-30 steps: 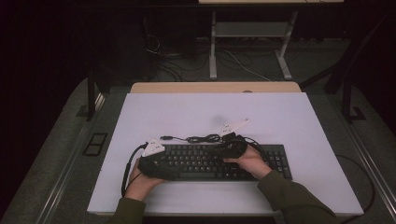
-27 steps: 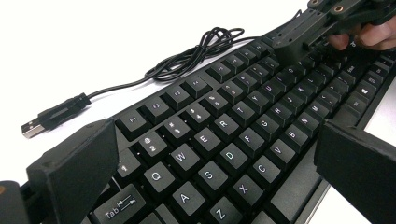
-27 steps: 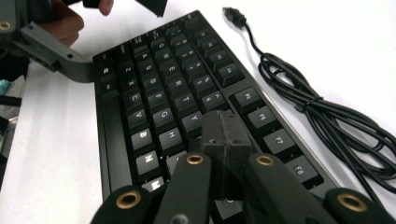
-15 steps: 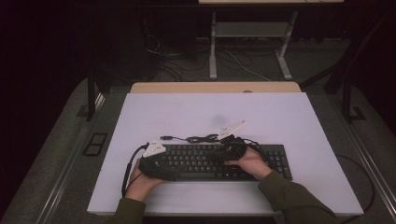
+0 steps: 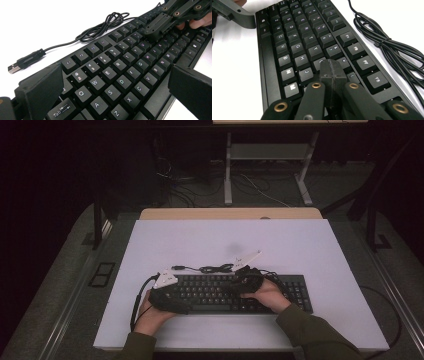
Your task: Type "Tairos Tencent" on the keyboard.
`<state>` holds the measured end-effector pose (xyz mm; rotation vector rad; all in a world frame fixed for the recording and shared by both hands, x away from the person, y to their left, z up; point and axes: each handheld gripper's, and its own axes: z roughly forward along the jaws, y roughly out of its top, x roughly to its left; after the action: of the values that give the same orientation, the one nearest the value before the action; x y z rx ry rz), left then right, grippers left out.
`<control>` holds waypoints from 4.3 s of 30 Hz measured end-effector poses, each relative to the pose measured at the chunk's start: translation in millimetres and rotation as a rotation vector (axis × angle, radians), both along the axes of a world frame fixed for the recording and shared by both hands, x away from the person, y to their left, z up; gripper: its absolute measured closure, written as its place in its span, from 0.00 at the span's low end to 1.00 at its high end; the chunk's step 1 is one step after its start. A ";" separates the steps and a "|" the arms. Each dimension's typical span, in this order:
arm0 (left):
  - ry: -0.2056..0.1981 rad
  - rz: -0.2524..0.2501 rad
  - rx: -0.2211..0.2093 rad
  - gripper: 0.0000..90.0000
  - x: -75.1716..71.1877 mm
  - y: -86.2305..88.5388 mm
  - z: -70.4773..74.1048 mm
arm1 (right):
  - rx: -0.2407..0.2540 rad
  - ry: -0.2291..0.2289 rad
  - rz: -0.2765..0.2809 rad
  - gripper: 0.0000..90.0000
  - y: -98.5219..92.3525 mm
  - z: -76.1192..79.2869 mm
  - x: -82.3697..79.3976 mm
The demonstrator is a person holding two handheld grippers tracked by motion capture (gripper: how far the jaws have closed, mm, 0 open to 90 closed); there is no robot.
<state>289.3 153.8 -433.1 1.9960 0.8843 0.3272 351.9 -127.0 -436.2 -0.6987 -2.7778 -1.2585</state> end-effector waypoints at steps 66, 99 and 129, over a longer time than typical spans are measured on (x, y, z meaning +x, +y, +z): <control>0.051 -0.025 0.012 0.91 17.9 -10.9 0.5 | 0.164 -0.018 -0.172 0.35 -44.8 7.1 -6.8; 0.085 -0.069 0.056 0.99 28.3 -25.8 -2.5 | 0.157 -0.033 -0.210 0.35 -56.8 6.0 -12.8; 0.094 -0.063 0.017 0.96 27.3 -24.0 0.0 | 0.159 -0.037 -0.211 0.36 -57.4 6.4 -12.6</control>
<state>316.5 129.9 -433.1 2.0646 0.8777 0.2075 339.3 -184.3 -429.8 -0.9858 -2.6500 -1.5221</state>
